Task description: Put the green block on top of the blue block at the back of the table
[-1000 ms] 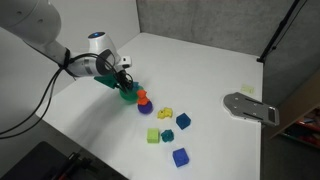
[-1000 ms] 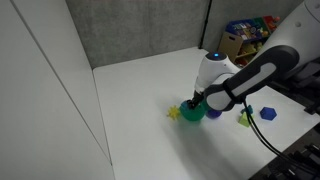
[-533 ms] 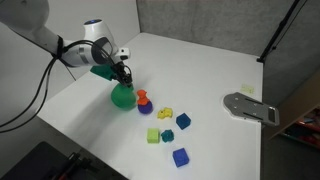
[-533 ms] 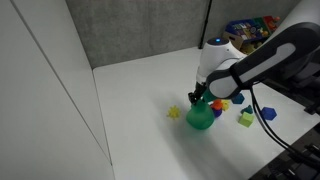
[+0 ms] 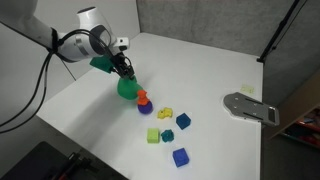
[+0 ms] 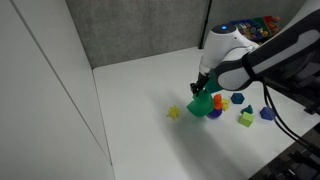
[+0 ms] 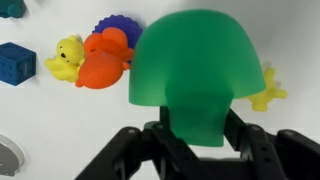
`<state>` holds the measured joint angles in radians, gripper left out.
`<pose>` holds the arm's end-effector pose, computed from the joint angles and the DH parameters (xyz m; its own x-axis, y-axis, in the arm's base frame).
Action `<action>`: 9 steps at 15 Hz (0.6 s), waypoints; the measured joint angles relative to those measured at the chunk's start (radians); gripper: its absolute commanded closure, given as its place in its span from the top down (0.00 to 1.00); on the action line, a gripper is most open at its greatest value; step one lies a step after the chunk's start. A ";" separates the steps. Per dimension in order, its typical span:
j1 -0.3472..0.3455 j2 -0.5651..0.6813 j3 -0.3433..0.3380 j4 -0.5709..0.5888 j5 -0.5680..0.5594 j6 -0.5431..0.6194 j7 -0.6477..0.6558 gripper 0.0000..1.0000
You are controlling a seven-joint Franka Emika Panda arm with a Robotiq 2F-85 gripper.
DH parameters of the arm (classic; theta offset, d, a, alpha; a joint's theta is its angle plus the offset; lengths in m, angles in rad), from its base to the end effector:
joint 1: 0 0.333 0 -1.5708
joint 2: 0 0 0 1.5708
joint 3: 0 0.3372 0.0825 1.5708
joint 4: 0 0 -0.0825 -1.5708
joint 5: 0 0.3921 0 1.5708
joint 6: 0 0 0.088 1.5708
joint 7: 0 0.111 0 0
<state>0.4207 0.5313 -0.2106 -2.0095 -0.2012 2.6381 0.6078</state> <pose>0.6150 0.1408 0.2092 0.9665 -0.1749 0.1880 -0.2017 -0.9702 0.1344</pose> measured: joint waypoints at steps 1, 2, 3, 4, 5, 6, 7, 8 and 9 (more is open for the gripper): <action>0.002 -0.002 -0.008 0.000 -0.027 0.009 0.029 0.29; 0.006 -0.003 -0.020 0.001 -0.057 0.020 0.063 0.29; 0.014 -0.003 -0.037 0.002 -0.093 0.034 0.103 0.29; 0.024 -0.003 -0.056 0.003 -0.127 0.044 0.142 0.29; 0.034 -0.003 -0.074 0.005 -0.160 0.051 0.180 0.29; 0.045 -0.003 -0.092 0.006 -0.196 0.055 0.222 0.29; 0.055 -0.003 -0.107 0.008 -0.229 0.055 0.260 0.29; 0.059 -0.003 -0.115 0.010 -0.253 0.055 0.289 0.29; 0.060 -0.003 -0.118 0.012 -0.271 0.055 0.312 0.29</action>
<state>0.4806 0.5284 -0.3291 -1.9978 -0.4721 2.6935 0.9199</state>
